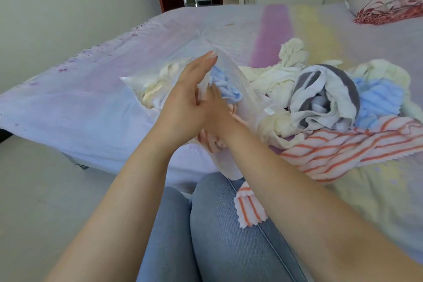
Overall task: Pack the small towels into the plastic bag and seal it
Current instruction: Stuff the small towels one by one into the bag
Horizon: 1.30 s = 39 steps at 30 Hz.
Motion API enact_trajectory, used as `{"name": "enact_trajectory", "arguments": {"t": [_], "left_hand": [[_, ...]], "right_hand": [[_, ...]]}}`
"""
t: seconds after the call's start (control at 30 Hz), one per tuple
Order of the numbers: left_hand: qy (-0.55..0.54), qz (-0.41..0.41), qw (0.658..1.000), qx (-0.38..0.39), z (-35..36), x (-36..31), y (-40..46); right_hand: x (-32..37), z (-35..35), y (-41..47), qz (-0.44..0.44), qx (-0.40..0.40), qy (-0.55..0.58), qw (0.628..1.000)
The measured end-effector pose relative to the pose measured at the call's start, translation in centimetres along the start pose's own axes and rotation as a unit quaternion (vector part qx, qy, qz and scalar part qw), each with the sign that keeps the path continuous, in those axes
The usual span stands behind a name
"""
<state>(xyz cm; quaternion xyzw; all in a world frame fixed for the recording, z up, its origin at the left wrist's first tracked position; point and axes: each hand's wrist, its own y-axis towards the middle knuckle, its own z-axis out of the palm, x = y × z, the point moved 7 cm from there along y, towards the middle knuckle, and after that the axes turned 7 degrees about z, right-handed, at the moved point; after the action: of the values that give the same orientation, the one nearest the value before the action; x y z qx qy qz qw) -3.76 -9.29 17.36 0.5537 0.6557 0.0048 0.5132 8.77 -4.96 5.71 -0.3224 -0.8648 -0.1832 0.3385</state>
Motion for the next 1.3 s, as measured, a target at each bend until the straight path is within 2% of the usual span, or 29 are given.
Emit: {"name": "enact_trajectory", "arguments": {"t": [0.07, 0.2, 0.27, 0.33, 0.4, 0.47, 0.5, 0.57, 0.63, 0.7, 0.77, 0.9, 0.97, 1.03, 1.1, 1.2, 1.23, 1.3], "left_hand": [[-0.01, -0.002, 1.0, 0.006, 0.7, 0.4, -0.2], [-0.017, 0.005, 1.0, 0.017, 1.9, 0.9, -0.6], [-0.018, 0.005, 1.0, 0.017, 2.3, 1.0, -0.7], [-0.001, 0.006, 1.0, 0.019, 2.6, 1.2, -0.9], [0.009, 0.004, 1.0, 0.021, 2.9, 1.3, -1.0], [0.003, -0.008, 1.0, 0.024, 3.2, 1.4, -1.1], [-0.002, -0.015, 1.0, 0.024, 3.4, 1.5, -1.1], [-0.006, -0.02, 1.0, 0.02, 3.5, 1.5, -1.2], [0.001, -0.021, 1.0, 0.022, 3.7, 1.4, -1.4], [0.007, -0.028, 0.999, 0.025, 3.8, 1.6, -1.6], [0.009, -0.038, 0.999, 0.025, 3.8, 1.8, -1.6], [0.008, -0.052, 0.998, 0.016, 3.8, 1.7, -1.6], [0.003, -0.055, 0.998, 0.011, 3.8, 1.7, -1.5], [0.0, -0.051, 0.999, 0.01, 3.9, 1.7, -1.6], [-0.006, -0.051, 0.999, 0.008, 3.9, 1.7, -1.7], [-0.006, -0.057, 0.998, 0.008, 3.6, 1.8, -2.0], [-0.005, -0.059, 0.998, 0.008, 3.6, 1.9, -2.1], [-0.006, -0.063, 0.998, 0.012, 3.6, 1.9, -2.3]], "right_hand": [[-0.9, -0.7, -4.6, -0.052, -0.015, 0.029, 0.998], [-5.7, -5.4, -13.9, -0.101, -0.13, 0.114, 0.98], [-9.6, -8.6, -15.5, -0.053, -0.221, 0.13, 0.965], [-14.0, -11.4, -14.8, 0.065, -0.272, 0.062, 0.958], [-18.7, -12.7, -13.8, 0.213, -0.188, -0.096, 0.954], [-22.8, -12.5, -13.8, 0.299, -0.076, -0.185, 0.933], [-24.0, -12.3, -13.9, 0.306, -0.057, -0.214, 0.926], [-24.4, -12.6, -13.7, 0.273, -0.093, -0.226, 0.93], [-22.9, -13.6, -13.9, 0.229, -0.163, -0.173, 0.944], [-21.1, -14.5, -14.7, 0.214, -0.189, -0.039, 0.958], [-17.8, -15.0, -15.8, 0.162, -0.208, 0.077, 0.961], [-9.2, -13.1, -18.3, 0.058, -0.137, 0.255, 0.956], [-6.4, -11.6, -18.9, 0.012, -0.088, 0.286, 0.954], [-6.8, -9.5, -18.4, 0.034, -0.025, 0.256, 0.966], [-9.6, -7.0, -17.6, 0.103, 0.023, 0.2, 0.974], [-14.3, -4.6, -17.3, 0.182, 0.038, -0.014, 0.982], [-15.1, -3.5, -17.6, 0.179, 0.077, -0.088, 0.977], [-14.0, -1.8, -18.3, 0.096, 0.156, -0.181, 0.966]]}}
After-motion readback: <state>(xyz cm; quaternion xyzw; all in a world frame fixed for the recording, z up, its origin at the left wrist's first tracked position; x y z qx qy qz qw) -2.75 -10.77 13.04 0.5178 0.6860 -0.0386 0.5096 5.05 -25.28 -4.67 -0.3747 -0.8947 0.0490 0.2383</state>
